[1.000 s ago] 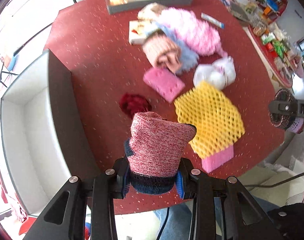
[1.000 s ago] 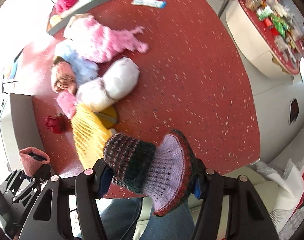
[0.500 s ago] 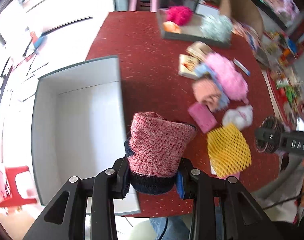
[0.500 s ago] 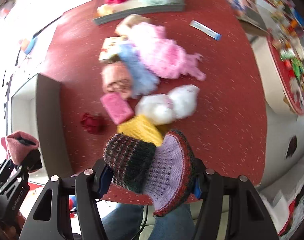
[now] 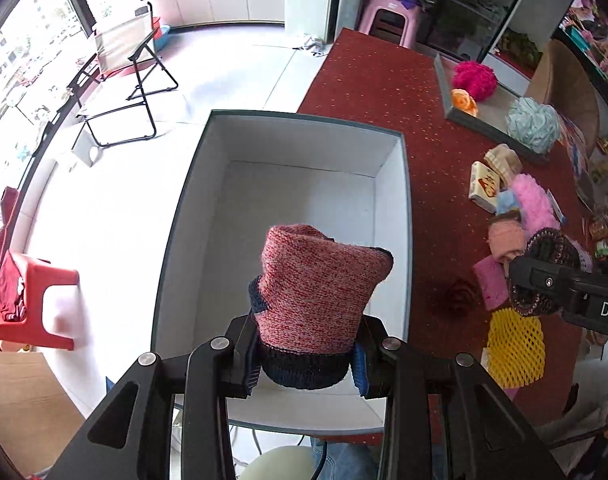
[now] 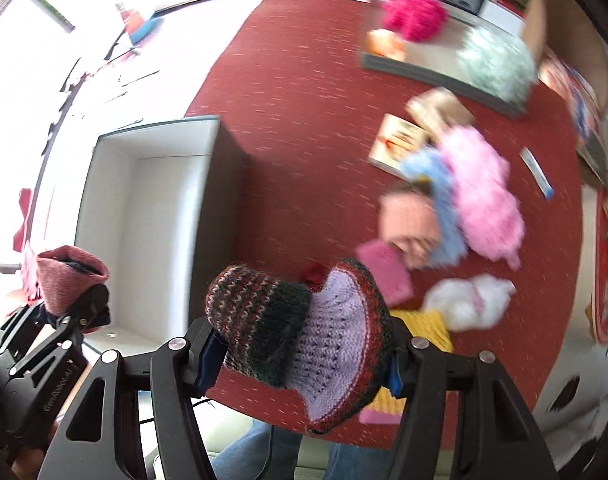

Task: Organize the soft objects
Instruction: 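Carry the sock with left tool while right tool carries the slipper over the box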

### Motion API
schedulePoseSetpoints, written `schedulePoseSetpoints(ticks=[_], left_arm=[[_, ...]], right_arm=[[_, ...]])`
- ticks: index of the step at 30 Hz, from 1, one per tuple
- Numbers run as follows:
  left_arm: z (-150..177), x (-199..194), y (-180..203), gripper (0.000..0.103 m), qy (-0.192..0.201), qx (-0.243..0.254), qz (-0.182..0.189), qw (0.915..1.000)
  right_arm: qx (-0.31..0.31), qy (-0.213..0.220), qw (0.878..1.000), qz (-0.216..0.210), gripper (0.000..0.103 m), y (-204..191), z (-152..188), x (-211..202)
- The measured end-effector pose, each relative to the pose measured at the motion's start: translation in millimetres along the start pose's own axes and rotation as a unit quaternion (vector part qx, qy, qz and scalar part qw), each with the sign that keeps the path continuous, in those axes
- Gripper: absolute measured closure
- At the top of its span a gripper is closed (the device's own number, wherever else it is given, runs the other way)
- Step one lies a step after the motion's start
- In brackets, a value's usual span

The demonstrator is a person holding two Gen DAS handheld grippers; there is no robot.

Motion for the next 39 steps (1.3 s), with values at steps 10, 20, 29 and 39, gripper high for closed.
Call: schedulePoseSetpoints(ticks=[10, 20, 29, 39], left_arm=[[-30.6, 20.0, -34.7, 0.066, 0.004, -0.034, -0.024, 0.9991], [-49.3, 50.5, -50.0, 0.066, -0.015, -0.06, -0.034, 0.9975], [-55.1, 66.9, -52.6, 0.066, -0.027, -0.059, -0.034, 0.9973], [-54.3, 77.3, -58.6, 0.066, -0.039, -0.061, -0.034, 0.9968]], right_arm=[[-0.061, 0.0, 0.998, -0.031, 0.038, -71.4, -34.9, 19.4], [-0.063, 0.002, 0.996, -0.06, 0.037, -103.7, -67.5, 39.9], [-0.064, -0.003, 0.997, -0.05, 0.037, -104.9, -78.8, 56.8], [-0.073, -0.005, 0.996, -0.04, 0.037, -110.0, -88.5, 67.2]])
Point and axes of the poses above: each gripper's, at about its wrist camera, not at the fingertips, and x roughly the way its jaws point, y to its right, z to its underside, the point moved 5 cm from there along x, roughly the way its jaws point
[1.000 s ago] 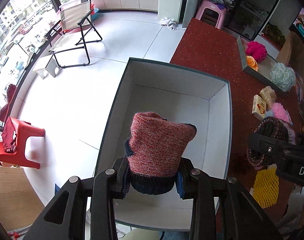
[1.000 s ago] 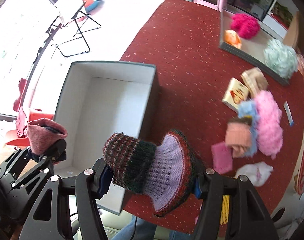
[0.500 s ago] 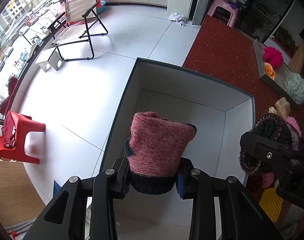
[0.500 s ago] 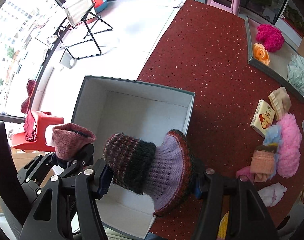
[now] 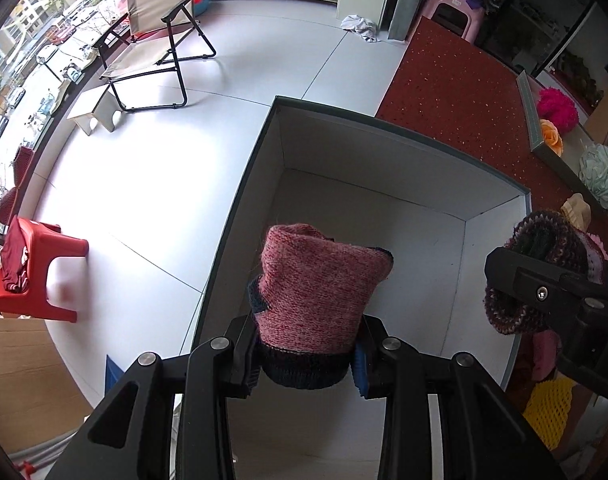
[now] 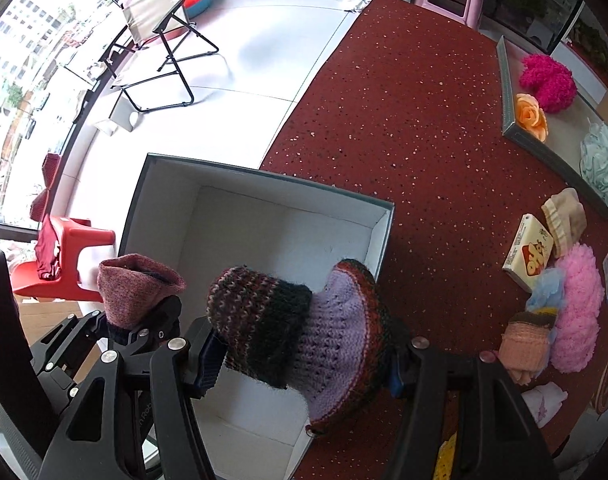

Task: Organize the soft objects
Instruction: 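Carry the sock with left tool while right tool carries the slipper over the box, then open both tools to drop the sock and slipper into the box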

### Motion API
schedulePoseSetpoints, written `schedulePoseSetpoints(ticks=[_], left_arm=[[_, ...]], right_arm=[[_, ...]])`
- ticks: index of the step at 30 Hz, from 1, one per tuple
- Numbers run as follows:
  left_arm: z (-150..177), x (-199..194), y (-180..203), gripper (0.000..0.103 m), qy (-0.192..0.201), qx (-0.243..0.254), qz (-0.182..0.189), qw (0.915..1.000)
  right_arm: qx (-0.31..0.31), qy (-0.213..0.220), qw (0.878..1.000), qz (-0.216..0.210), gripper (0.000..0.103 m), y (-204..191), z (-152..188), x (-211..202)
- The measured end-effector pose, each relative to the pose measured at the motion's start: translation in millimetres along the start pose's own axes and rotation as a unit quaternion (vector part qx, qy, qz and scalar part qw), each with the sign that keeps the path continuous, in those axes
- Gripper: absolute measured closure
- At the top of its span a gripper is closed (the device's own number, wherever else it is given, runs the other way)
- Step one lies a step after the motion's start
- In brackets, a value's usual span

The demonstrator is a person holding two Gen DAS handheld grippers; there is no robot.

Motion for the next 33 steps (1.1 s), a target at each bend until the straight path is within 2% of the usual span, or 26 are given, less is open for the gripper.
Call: schedulePoseSetpoints(ticks=[33], left_arm=[[0.0, 23.5, -0.1, 0.066, -0.033, 0.012, -0.006, 0.9994]], right_arm=[[0.005, -0.014, 1.0, 0.015, 0.037, -3.1, -2.7, 21.6]])
Point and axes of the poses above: each gripper's, at about its wrist camera, not at the fingertips, and x roughly the way its jaws point, y to its right, z to its underside, the point moved 5 cm from there along x, roughly the way its jaws point
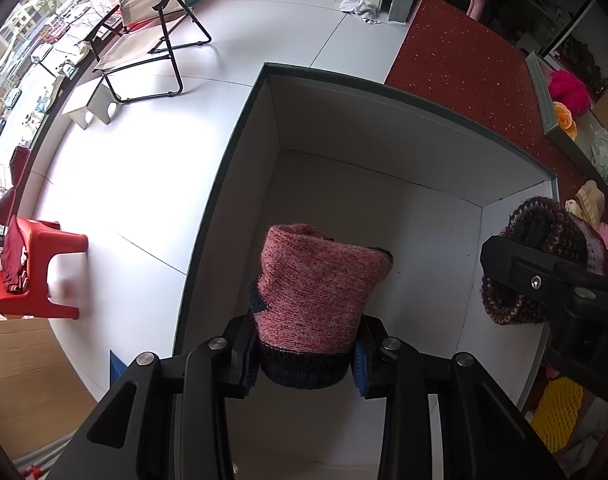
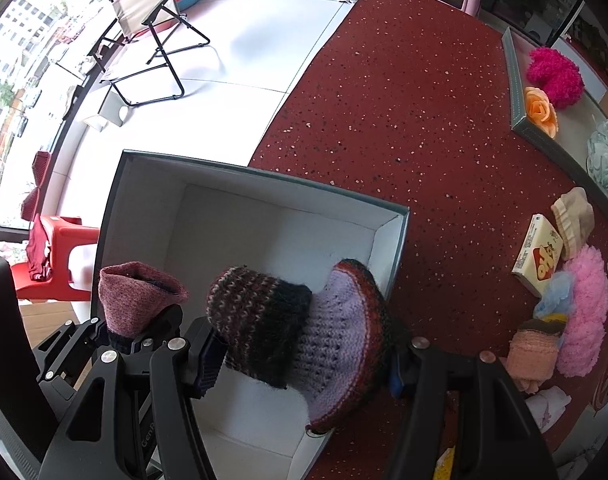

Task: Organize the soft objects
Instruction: 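Open both tools to drop the sock and slipper into the box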

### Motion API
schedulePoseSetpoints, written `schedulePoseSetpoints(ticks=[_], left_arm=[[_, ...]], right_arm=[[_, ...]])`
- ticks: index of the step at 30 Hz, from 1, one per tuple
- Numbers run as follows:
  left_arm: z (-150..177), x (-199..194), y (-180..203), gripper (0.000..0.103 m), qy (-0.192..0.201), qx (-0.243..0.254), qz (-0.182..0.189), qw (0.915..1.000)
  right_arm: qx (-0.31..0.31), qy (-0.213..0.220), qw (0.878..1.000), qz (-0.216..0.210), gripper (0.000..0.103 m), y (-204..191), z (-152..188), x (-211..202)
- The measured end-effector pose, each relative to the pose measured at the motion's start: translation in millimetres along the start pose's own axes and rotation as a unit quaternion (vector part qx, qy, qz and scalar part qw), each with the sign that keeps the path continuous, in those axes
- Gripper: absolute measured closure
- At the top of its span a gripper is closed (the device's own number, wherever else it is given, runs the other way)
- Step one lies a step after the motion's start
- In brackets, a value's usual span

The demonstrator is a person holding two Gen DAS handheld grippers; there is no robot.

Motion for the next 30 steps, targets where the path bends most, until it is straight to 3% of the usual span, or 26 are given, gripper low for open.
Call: schedulePoseSetpoints(ticks=[8, 12, 14, 16, 19, 22, 25, 30], left_arm=[[4.0, 10.0, 5.7, 0.063, -0.003, 0.014, -0.005, 0.9999], [4.9, 5.8, 10.0, 0.014, 0.012, 0.019, -0.01, 0.9997], [3.7, -0.8, 11.2, 0.009, 0.027, 0.02, -0.008, 0.9994], [3.1, -3.6, 10.9, 0.002, 0.027, 0.014, 0.002, 0.9996], [3.2, -5.9, 8.4, 0.001, 0.023, 0.0, 0.021, 0.9995], [3.5, -8.0, 6.7, 0.001, 0.017, -0.002, 0.021, 0.9996], [5.0, -11.5, 13.6, 0.001, 0.019, 0.019, 0.003, 0.9996], [8.3, -20.6, 26.7, 0.001, 0.018, 0.036, 0.007, 0.9992]], right_arm=[[-0.013, 0.001, 1.0, 0.007, 0.037, -4.2, 1.8, 4.4], [-0.009, 0.004, 1.0, 0.002, 0.034, -6.0, 1.5, 3.4], [-0.012, 0.006, 1.0, -0.007, 0.024, -9.3, 0.0, 3.1], [-0.017, 0.017, 1.0, -0.008, 0.021, -13.3, -2.4, -1.4], [-0.02, 0.036, 0.999, -0.003, 0.016, -11.8, -4.6, -10.0], [-0.017, 0.059, 0.998, 0.02, 0.0, -3.7, -6.2, -20.1], [0.0, 0.085, 0.996, 0.023, 0.0, 10.6, -4.1, -33.0], [0.026, 0.086, 0.996, 0.008, 0.0, 30.3, 13.8, -41.7]])
Point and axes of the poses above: each gripper's, at about its wrist camera, not at the fingertips, and x roughly the way its jaws point, y to its right, z to its underside, the point moved 5 cm from there along x, roughly the way its jaws point
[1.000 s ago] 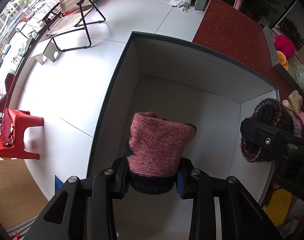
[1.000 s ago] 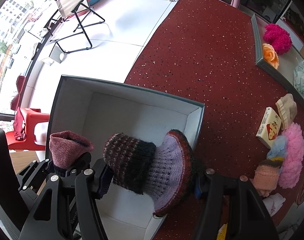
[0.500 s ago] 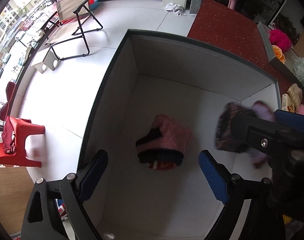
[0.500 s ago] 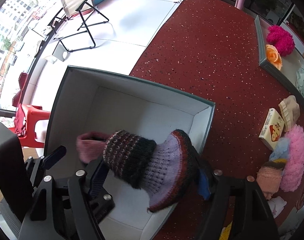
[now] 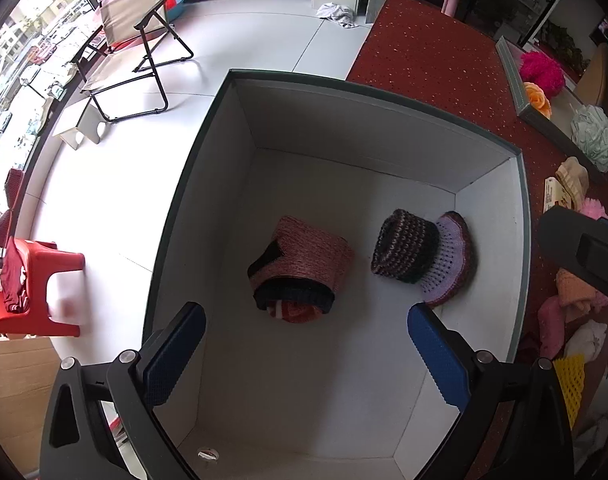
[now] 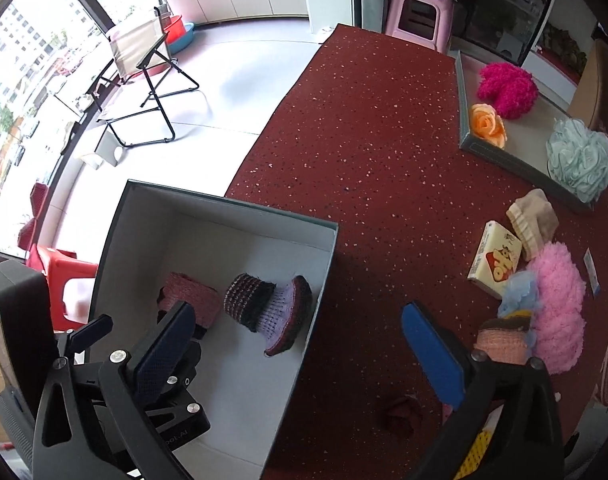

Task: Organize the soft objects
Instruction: 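Open both tools to drop the sock and slipper into the box, then move both tools back toward the red rose and yellow foam net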

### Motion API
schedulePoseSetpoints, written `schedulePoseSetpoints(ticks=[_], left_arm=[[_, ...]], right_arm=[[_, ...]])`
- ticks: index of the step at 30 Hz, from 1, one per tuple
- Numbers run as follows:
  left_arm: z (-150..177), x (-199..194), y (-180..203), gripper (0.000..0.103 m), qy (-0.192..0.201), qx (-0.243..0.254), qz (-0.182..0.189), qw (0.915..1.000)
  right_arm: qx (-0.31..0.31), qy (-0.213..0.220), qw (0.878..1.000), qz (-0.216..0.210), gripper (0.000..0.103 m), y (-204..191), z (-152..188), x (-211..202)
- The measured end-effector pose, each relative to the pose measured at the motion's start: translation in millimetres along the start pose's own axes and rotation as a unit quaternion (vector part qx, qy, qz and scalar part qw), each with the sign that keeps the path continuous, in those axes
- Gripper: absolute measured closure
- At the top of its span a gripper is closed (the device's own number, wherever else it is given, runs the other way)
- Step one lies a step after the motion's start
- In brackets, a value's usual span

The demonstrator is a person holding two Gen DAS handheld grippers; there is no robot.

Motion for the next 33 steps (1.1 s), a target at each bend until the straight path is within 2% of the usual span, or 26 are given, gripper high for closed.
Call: schedulePoseSetpoints(ticks=[3, 8, 14, 19, 25, 29, 33], left_arm=[[3.1, -6.7, 9.3, 0.001, -0.002, 0.013, -0.003, 0.9999], [11.6, -20.4, 35.4, 0.001, -0.002, 0.04, 0.001, 0.9992], [35.8, -33.9, 80.3, 0.001, -0.016, 0.086, 0.018, 0.996], [64.9, -40.3, 134.4, 0.001, -0.038, 0.135, 0.051, 0.9888], [84.2, -28.0, 199.0, 0.001, -0.056, 0.186, 0.059, 0.9792], [86.5, -7.8, 222.8, 0.001, -0.071, 0.195, 0.04, 0.9774], [80.9, 8.4, 232.5, 0.001, -0.068, 0.185, 0.017, 0.9801]], right_arm=[[0.022, -0.011, 1.0, -0.017, 0.0, 15.4, 16.1, -4.1], [0.048, -0.025, 0.998, -0.018, 0.0, 51.0, 52.1, -15.0], [0.091, -0.052, 0.994, -0.009, 0.0, 107.6, 118.6, -26.1], [0.168, -0.071, 0.983, 0.015, 0.0, 169.2, 182.5, -32.4], [0.254, -0.094, 0.962, 0.04, 0.0, 229.7, 249.1, -35.9], [0.275, -0.092, 0.956, 0.037, 0.0, 244.2, 265.7, -38.8], [0.274, -0.088, 0.957, 0.022, 0.0, 246.5, 266.7, -36.9]])
Point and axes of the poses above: each gripper's, at about its wrist camera, not at the fingertips, and x roughly the way its jaws point, y to its right, z to its underside, the point moved 5 cm from there along x, roughly the way its jaws point
